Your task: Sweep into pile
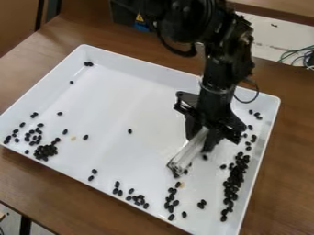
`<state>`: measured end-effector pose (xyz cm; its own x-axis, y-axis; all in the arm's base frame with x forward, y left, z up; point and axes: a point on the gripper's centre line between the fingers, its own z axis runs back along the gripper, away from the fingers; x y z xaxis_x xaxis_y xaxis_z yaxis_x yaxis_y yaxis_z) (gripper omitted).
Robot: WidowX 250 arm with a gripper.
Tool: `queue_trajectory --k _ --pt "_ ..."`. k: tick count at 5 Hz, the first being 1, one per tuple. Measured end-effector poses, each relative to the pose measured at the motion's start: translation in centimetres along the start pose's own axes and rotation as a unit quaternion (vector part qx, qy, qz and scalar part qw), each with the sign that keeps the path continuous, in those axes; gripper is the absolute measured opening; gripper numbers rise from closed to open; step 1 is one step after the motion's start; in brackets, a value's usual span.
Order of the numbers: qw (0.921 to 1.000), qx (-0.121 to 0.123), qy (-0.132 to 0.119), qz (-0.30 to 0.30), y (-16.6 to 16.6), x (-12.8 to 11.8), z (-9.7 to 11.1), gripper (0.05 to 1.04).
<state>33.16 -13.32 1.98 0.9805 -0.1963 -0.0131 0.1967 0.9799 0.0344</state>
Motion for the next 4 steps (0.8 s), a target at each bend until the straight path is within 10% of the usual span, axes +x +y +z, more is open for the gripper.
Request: queue_trajectory --k 4 --pt "0.9826 -0.008 -0.004 0.185 14.3 -1.9 0.4 0.346"
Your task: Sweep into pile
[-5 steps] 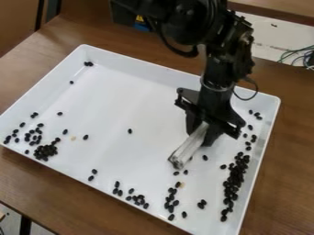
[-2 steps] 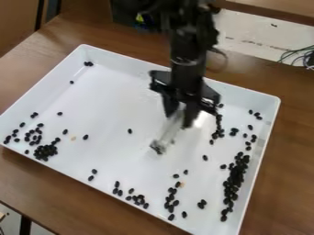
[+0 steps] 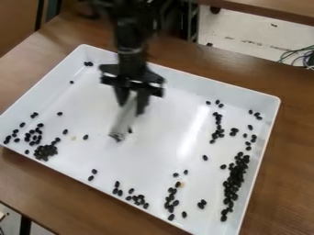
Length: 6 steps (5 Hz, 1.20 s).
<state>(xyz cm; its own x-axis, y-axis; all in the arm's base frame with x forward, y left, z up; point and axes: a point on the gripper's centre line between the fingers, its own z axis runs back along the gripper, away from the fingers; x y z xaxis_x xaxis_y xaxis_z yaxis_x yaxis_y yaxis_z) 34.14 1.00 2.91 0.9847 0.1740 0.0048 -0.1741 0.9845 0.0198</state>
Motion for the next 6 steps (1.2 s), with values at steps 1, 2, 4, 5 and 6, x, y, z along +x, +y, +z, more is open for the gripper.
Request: queue_trajectory --k 1,2,4,5,6 --pt "0.9989 -0.005 0.002 0.046 4.8 0.3 -0.2 0.346" --pt "0.9975 -0.029 -0.002 0.065 7.4 0.9 -0.2 0.346" --pt "0.9927 -0.107 -0.008 0.055 8.1 1.1 -1.9 0.346" --pt "0.9913 -0.117 -0.017 0.057 8.2 1.2 -2.0 0.388" --pt "0.9921 -0.113 -0.013 0.053 8.4 0.9 -2.2 0.703"
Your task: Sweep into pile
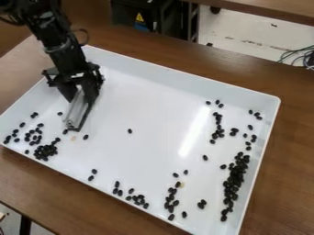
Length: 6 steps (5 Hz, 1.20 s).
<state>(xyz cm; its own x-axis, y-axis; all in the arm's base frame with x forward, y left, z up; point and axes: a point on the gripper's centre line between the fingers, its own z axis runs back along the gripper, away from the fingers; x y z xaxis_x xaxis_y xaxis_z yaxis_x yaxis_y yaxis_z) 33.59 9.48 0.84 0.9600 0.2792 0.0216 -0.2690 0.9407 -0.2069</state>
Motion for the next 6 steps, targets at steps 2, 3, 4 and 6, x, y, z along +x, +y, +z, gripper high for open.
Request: queue_trajectory --k 2,3,4,6 --pt "0.9989 0.042 0.001 0.019 0.8 -0.5 1.8 1.012" --pt "0.9965 0.079 -0.005 0.027 0.0 -0.8 4.0 1.003" --pt "0.9944 0.101 -0.031 -0.009 -4.3 -2.3 5.9 0.999" --pt "0.9847 0.085 -0.017 -0.151 -12.7 -7.3 1.9 0.999"
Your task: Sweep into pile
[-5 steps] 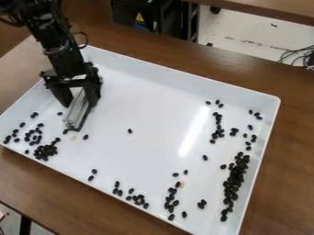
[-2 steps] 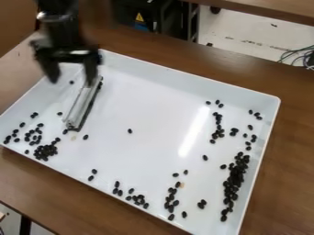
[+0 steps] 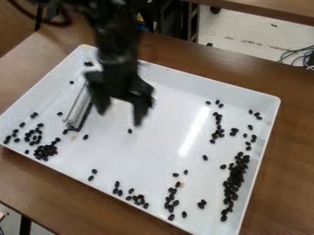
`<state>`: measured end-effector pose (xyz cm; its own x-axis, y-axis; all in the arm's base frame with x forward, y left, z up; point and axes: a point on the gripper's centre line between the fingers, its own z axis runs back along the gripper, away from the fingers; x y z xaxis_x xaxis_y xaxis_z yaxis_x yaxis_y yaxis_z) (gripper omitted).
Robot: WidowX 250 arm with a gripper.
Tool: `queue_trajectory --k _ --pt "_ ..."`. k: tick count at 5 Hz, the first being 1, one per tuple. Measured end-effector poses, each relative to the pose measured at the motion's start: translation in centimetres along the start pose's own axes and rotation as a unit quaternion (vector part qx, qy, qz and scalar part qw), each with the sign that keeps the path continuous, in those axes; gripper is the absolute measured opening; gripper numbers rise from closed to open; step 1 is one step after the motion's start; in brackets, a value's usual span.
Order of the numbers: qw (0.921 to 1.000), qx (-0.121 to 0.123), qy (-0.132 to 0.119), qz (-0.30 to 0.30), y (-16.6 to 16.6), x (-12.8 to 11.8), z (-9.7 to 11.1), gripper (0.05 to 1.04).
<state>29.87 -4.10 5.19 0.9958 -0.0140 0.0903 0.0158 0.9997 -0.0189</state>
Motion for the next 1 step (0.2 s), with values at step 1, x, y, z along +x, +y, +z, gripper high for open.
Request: queue_trajectory --k 1 --pt "0.9975 -0.004 -0.01 -0.069 -4.68 -0.78 -0.2 0.999"
